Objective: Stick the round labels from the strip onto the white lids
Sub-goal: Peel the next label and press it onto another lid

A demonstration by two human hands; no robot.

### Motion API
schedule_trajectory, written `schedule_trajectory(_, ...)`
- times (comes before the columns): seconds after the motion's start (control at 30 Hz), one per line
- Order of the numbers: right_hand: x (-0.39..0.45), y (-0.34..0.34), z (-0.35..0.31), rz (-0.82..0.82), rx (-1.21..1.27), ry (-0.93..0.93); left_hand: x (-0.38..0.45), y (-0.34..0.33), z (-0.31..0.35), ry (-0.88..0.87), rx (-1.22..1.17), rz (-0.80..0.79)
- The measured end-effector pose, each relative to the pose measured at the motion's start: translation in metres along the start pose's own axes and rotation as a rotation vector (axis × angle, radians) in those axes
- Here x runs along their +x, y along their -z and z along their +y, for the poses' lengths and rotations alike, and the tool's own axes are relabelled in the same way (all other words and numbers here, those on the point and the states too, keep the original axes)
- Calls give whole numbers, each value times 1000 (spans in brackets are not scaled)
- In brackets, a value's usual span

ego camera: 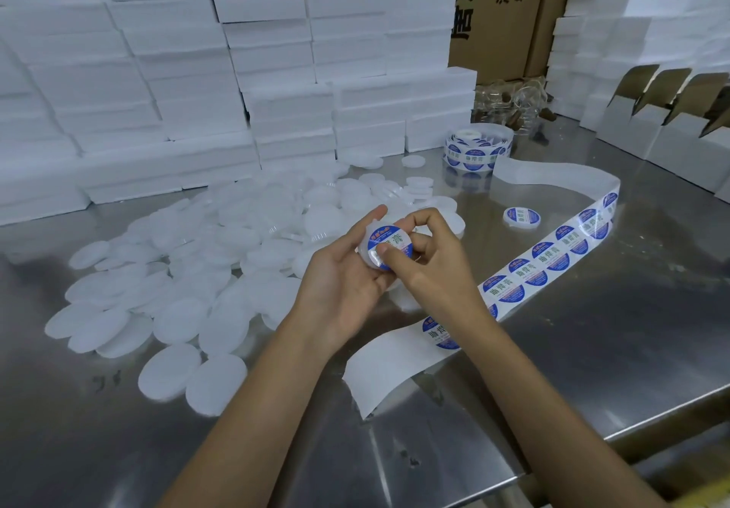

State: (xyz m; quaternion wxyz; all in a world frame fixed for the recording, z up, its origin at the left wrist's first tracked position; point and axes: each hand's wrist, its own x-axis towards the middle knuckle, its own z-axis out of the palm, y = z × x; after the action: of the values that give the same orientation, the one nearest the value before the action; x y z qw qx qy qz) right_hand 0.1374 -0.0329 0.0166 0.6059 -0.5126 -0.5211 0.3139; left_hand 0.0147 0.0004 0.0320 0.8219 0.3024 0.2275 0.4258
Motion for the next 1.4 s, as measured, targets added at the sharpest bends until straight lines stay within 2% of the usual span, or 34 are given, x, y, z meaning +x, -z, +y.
schedule_trajectory(0.57, 0, 0, 9, 49, -79, 52, -5, -11, -6, -35, 62, 11)
schedule_trajectory(0.73, 0, 2, 13, 164, -263, 98, -4, -9, -4, -39, 1, 1)
schedule_trajectory(0.87, -3, 4, 13, 226, -548, 71, -6, -10, -7, -45, -15, -57)
schedule_trajectory(0.97, -5, 5, 15, 233, -722, 142, -6, -10, -8, -30, -29, -69)
schedule_trajectory(1.17, 0, 6, 20, 258, -713, 286, -4, -7, -9, -25, -52, -114)
schedule_trajectory(1.23, 1, 8, 21, 289, -685, 319, -3, -6, -10, -61, 39, -116)
schedule_trajectory(1.37, 1, 14, 24, 283, -612, 287, -2, -2, -11, -305, 688, 9)
schedule_trajectory(1.4, 1, 15, 24, 274, -561, 275, -2, 0, -11, -361, 767, 17)
